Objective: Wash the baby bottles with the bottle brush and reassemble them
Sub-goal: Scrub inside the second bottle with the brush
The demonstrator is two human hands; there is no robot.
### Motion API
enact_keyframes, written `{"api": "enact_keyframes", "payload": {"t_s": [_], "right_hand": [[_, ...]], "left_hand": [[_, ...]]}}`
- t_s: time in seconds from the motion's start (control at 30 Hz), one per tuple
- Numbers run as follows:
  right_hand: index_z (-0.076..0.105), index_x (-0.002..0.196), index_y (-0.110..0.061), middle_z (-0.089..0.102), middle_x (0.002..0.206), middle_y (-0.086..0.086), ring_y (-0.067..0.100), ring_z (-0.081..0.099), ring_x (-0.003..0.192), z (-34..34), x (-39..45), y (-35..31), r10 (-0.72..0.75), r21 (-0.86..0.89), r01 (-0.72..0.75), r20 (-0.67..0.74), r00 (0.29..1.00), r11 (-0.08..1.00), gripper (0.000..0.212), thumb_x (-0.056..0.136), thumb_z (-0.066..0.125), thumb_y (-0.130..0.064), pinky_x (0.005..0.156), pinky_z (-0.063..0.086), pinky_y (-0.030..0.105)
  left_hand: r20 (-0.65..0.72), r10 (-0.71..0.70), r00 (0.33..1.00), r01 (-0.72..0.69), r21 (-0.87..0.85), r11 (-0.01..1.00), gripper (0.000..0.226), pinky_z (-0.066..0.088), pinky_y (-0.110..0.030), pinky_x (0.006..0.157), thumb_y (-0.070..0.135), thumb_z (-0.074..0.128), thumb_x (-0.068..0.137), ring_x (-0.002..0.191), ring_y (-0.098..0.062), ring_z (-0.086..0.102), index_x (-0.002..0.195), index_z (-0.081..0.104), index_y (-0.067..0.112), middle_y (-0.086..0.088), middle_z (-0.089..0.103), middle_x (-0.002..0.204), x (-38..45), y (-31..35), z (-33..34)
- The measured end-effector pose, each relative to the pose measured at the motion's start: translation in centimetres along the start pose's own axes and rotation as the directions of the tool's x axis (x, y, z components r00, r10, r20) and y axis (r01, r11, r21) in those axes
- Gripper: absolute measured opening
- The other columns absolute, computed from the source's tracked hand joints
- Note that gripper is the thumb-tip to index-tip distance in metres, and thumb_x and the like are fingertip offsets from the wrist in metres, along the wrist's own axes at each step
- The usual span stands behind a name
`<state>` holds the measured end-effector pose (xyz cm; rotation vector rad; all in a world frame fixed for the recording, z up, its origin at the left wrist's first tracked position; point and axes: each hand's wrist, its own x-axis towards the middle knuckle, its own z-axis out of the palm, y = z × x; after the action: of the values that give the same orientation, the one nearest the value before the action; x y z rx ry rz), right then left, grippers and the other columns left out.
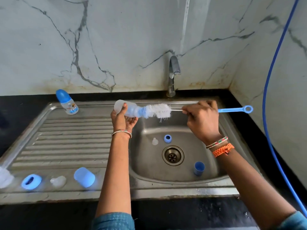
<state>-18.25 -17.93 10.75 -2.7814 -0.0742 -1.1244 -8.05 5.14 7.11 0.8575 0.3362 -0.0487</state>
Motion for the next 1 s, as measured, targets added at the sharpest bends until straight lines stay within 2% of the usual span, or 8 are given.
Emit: {"api": "enact_keyframes", "payload": {"t_s": [0.1,0.23,0.3,0.4,0.53,0.7,0.87,1.0], "right_hand": [[0.069,0.079,-0.016,0.065,0.07,0.006,0.03,0.058,0.071,-0.6,0.1,-1.4,0.175,0.001,-0.188,0.361,0.916,0.982,0.016,0.085,0.054,-0.017,0.073,0.036,0.035],[0.052,0.066,-0.006,0.035,0.042,-0.001,0.012,0.03,0.038,-0.9,1.4,-2.3,0.079,0.179,-0.908,0.971,0.224,0.379,0.035,0.09,0.028,0.004,0.042,0.027,0.02],[0.048,0.066,-0.008,0.028,0.039,-0.004,0.007,0.02,0.031,-0.6,1.5,-2.1,-0.038,0.147,-0.965,0.989,0.142,0.216,0.038,0.089,0.021,0.006,0.039,0.022,0.015],[0.057,0.077,-0.009,0.044,0.047,-0.001,0.007,0.034,0.037,-0.3,1.1,-2.2,-0.016,0.237,-0.839,0.965,0.263,0.49,0.031,0.098,0.034,-0.007,0.044,0.031,0.021],[0.058,0.091,-0.019,0.059,0.084,-0.002,0.019,0.058,0.081,-0.6,1.2,-0.9,0.109,0.058,-0.284,0.834,0.541,0.957,0.041,0.089,0.051,-0.059,0.073,0.047,0.032],[0.061,0.093,-0.01,0.067,0.075,0.003,0.015,0.06,0.058,-2.7,1.0,1.1,0.112,0.047,-0.44,0.937,0.33,0.897,0.047,0.092,0.048,-0.055,0.056,0.048,0.025],[0.067,0.096,-0.012,0.064,0.091,0.006,0.024,0.06,0.087,-2.0,0.6,1.9,0.122,0.133,-0.308,0.72,0.684,0.942,0.013,0.092,0.057,-0.019,0.07,0.042,0.029],[0.074,0.097,-0.015,0.065,0.082,0.006,0.033,0.06,0.085,-2.2,-0.1,1.8,-0.058,-0.038,0.066,0.181,0.982,0.997,0.032,0.073,0.066,0.004,0.082,0.03,0.039]], "left_hand": [[0.139,-0.017,0.99,0.019,-0.012,1.0,0.031,0.059,-0.038,0.063,0.017,0.059,0.091,0.093,-0.025,0.06,0.119,0.046,0.019,-0.011,0.055,0.111,-0.4,-0.4,0.0],[0.265,-0.008,0.964,0.044,-0.129,0.991,0.099,0.059,-0.041,0.069,0.032,0.095,0.04,0.096,-0.028,0.064,0.124,0.047,0.013,-0.015,0.062,0.106,-0.3,-0.8,-0.7],[0.281,0.003,0.96,0.044,-0.163,0.986,0.105,0.058,-0.045,0.07,0.031,0.097,0.027,0.098,-0.03,0.064,0.119,0.049,0.016,-0.014,0.063,0.106,-0.2,-1.0,-1.3],[0.217,-0.005,0.976,0.045,-0.183,0.982,0.086,0.057,-0.048,0.062,0.022,0.091,0.05,0.096,-0.033,0.065,0.124,0.048,0.01,-0.016,0.063,0.105,-0.4,-0.8,-1.7],[0.007,0.025,1.0,-0.023,-0.197,0.98,0.066,0.057,-0.052,0.061,0.012,0.062,0.085,0.12,-0.045,0.048,0.143,0.03,0.003,-0.025,0.047,0.126,0.3,-0.8,-2.8],[-0.145,-0.003,0.989,-0.032,-0.242,0.97,0.05,0.048,-0.063,0.084,0.006,0.055,0.091,0.109,-0.038,0.053,0.138,0.037,0.003,-0.02,0.05,0.118,1.2,-0.6,-3.2],[-0.208,0.004,0.978,-0.053,-0.232,0.971,0.054,0.051,-0.054,0.073,0.008,0.06,0.089,0.111,-0.041,0.055,0.137,0.037,0.007,-0.022,0.047,0.128,1.0,-1.0,-2.9],[-0.16,-0.063,0.985,0.026,-0.224,0.974,0.054,0.051,-0.05,0.075,0.016,0.061,0.089,0.09,-0.032,0.058,0.137,0.037,0.006,-0.018,0.049,0.118,0.9,-0.9,-2.8]]}}
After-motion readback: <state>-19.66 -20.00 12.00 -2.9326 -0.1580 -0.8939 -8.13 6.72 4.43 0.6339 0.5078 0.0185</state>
